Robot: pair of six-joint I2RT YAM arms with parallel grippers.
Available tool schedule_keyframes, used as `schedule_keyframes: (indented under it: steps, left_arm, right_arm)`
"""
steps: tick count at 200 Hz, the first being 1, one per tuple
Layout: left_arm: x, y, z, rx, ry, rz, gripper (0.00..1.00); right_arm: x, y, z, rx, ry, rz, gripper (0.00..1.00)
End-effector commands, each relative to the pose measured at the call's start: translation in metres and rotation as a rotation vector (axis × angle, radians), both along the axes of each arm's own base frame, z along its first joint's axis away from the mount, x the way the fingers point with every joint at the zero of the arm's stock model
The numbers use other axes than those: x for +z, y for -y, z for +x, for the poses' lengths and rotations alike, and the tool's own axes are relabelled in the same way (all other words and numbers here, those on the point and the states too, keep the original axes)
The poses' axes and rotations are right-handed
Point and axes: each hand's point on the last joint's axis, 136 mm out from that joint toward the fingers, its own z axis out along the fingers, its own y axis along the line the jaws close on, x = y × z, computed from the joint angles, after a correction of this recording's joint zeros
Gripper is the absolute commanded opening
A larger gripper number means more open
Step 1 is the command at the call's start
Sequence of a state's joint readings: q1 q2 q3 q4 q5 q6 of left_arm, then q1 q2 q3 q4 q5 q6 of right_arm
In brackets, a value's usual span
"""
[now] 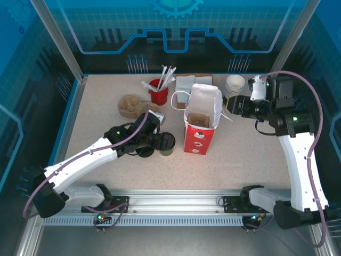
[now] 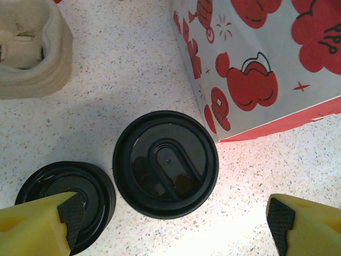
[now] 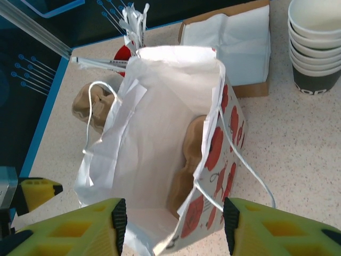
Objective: Pack the takeout coffee
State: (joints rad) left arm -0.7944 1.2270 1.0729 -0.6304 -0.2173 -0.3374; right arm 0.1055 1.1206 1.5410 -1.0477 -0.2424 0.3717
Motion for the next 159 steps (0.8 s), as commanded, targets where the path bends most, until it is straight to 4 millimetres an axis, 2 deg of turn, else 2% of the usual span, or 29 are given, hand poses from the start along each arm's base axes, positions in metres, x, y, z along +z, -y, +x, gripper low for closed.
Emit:
schedule_keyframes:
  steps: [1, 33, 68, 109, 159]
  left_arm:
    - [-0.011, 0.006, 0.009, 0.014, 0.037, 0.01, 0.92]
    - [-0.029, 0.007, 0.009, 0.035, 0.012, 0.028, 0.93]
    - [-0.042, 0.005, 0.011, 0.063, -0.008, 0.054, 0.91]
    - [-0.049, 0.004, 0.016, 0.082, -0.015, 0.085, 0.88]
    - [-0.052, 0.009, 0.018, 0.094, -0.05, 0.099, 0.78]
  right_arm:
    - [-0.017, 0.002, -0.009, 0.008, -0.035, -0.007, 0.54]
    - [-0.029, -0.001, -0.013, 0.018, -0.062, 0.013, 0.54]
    - [-0.033, -0.001, -0.015, 0.017, -0.073, 0.018, 0.54]
    - [-0.037, -0.001, -0.017, 0.017, -0.082, 0.022, 0.54]
    - [-0.039, 0.001, -0.019, 0.009, -0.086, 0.019, 0.54]
